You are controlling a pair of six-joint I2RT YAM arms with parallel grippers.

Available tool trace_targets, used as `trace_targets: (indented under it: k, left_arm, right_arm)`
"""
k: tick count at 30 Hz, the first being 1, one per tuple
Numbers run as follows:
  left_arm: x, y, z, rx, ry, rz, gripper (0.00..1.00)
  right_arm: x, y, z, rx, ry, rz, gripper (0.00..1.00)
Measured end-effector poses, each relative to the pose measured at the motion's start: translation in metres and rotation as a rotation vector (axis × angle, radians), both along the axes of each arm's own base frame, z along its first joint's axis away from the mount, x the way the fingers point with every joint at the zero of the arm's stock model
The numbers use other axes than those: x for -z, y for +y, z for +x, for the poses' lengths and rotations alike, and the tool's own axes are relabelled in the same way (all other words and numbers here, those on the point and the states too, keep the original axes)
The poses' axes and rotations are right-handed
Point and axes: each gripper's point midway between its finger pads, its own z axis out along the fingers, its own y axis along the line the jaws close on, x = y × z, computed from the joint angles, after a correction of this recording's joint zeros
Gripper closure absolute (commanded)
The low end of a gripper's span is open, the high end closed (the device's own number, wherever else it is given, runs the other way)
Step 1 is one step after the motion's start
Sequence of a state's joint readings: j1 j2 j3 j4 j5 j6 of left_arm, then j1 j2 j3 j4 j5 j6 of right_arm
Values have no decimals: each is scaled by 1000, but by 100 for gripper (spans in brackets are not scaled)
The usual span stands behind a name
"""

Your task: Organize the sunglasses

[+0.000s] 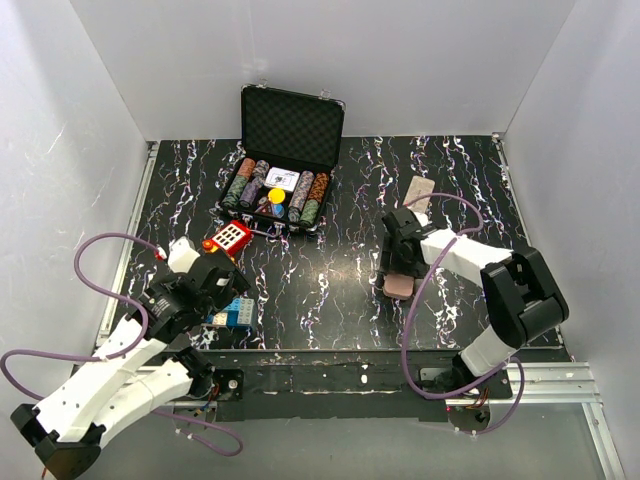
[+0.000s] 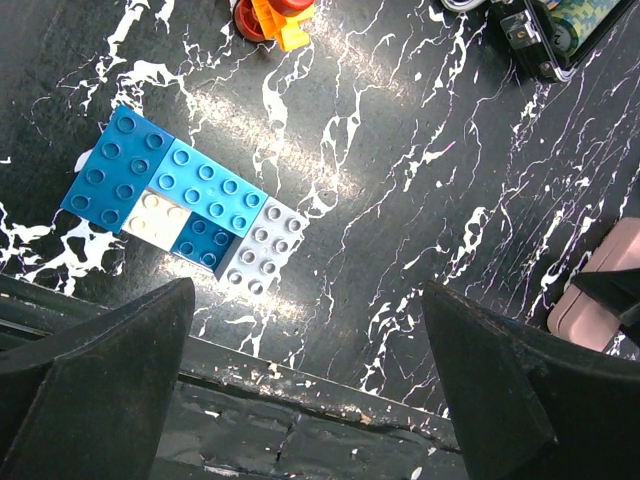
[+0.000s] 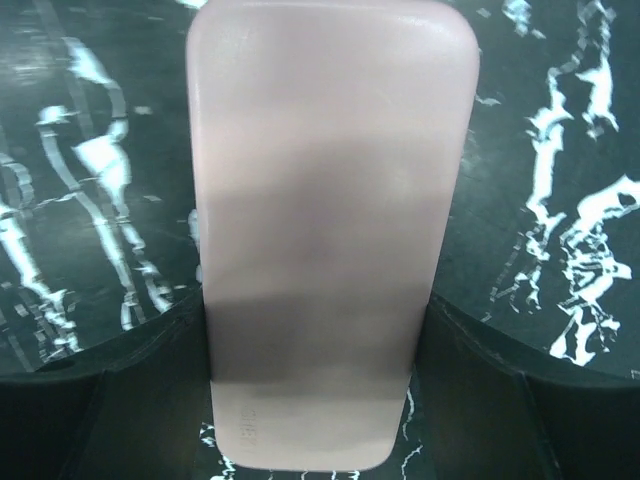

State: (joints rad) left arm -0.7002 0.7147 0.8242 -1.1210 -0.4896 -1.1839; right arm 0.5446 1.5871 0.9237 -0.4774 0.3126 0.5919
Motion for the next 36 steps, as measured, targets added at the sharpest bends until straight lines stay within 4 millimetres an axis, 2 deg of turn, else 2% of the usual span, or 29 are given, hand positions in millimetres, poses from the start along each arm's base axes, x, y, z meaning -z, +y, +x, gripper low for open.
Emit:
trace_targets:
  k: [2,5,11,15,18,24,27,28,33,36]
  left_arm:
    - [1,0,0,0,4,4,2]
    - [2,0,0,0,8,7,2]
    - [2,-2,1,1,7,3,2]
    - [2,-2,2,1,9,6,2]
    - [3,-2,2,2,11,8,2]
    - [6,-2,2,1,25,20,2]
    - [6,-3,3,2,26,22,2]
    - [6,-3,3,2,25,21,2]
    - [5,-3,4,4,20,20,2]
    - [4,-4,4,5,16,17,2]
  right_arm:
    - [8,-13,-5,63,30,3,52]
    - [2,-27,0,132,17,40,50]
    - [-10,-74,16,289,-28,55,44]
    - [-11,-103,24,363,-37,48,44]
    - [-12,-117,33,388,-36,35,43]
    - [-3,-120,62,367,-33,60,37]
    - [1,-118,70,356,-22,85,18]
    - [2,-119,73,355,-20,89,16]
    - [-5,-116,82,332,-48,106,13]
    - [-18,-115,83,314,-79,114,12]
